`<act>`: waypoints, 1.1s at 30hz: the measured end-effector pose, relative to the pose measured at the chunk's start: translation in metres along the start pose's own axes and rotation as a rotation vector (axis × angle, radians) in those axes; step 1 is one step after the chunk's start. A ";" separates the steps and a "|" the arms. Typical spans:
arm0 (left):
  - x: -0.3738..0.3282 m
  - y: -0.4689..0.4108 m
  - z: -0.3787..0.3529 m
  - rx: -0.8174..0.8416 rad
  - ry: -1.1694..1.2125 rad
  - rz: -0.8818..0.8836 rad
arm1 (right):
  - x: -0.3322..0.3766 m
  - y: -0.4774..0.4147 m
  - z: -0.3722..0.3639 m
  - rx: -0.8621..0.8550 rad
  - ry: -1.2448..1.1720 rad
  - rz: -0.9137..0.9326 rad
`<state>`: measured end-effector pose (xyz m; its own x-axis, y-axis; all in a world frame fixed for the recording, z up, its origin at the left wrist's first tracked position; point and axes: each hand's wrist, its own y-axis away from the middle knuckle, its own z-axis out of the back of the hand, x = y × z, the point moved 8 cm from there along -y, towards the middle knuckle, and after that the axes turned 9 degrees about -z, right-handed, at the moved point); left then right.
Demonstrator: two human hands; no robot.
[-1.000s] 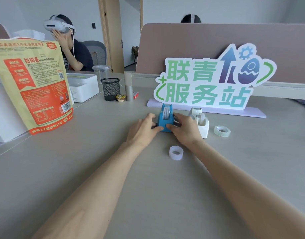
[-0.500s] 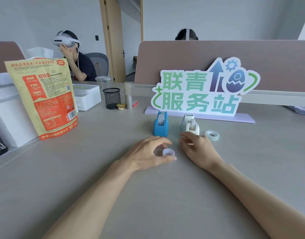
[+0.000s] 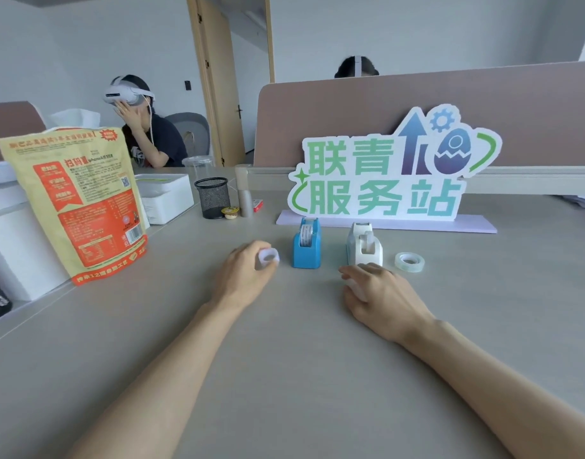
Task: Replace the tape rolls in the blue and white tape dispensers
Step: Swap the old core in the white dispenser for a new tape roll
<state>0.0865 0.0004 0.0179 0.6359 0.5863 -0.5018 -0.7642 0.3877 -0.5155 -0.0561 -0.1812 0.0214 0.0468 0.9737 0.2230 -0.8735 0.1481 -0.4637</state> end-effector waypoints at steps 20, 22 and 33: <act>-0.014 0.001 -0.031 0.174 -0.364 -0.064 | -0.020 -0.008 0.014 -0.235 -0.103 -0.104; -0.030 0.014 -0.028 0.126 -0.353 -0.161 | -0.028 -0.011 0.022 -0.337 -0.139 -0.206; -0.064 0.025 -0.024 0.128 -0.142 -0.392 | -0.052 -0.036 -0.010 -0.071 -0.174 -0.499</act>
<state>0.0294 -0.0445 0.0206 0.8662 0.4661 -0.1800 -0.4810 0.6802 -0.5532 -0.0223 -0.2356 0.0174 0.3620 0.7395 0.5675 -0.7301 0.6034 -0.3206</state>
